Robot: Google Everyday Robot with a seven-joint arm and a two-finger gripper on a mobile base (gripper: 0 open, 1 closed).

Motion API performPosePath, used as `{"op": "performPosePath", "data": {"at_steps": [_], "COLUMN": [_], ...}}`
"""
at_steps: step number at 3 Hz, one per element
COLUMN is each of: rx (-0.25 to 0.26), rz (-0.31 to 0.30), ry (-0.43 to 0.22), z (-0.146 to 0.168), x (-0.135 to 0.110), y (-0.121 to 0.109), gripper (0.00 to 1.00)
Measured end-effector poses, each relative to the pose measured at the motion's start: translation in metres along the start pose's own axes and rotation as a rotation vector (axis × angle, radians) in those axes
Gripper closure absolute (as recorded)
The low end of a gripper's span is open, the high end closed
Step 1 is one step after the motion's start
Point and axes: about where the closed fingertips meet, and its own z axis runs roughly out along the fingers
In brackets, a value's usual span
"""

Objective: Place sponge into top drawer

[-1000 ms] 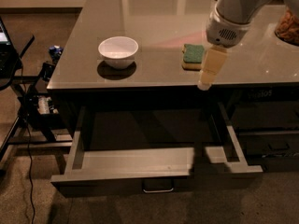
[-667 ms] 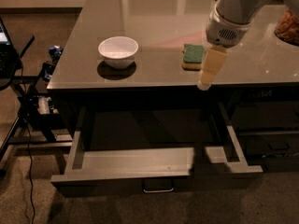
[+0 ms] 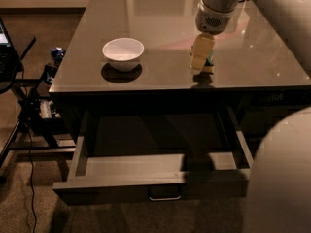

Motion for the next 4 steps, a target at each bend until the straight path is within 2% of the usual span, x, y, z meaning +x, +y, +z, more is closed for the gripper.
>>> {"op": "performPosePath", "data": {"at_steps": [2, 4], "rx": [0.015, 0.024], "rz": [-0.006, -0.015], "ry": [0.013, 0.048], "z": [0.015, 0.042], "x": [0.001, 0.009], "y": [-0.012, -0.043], "gripper": [0.00, 0.00]}}
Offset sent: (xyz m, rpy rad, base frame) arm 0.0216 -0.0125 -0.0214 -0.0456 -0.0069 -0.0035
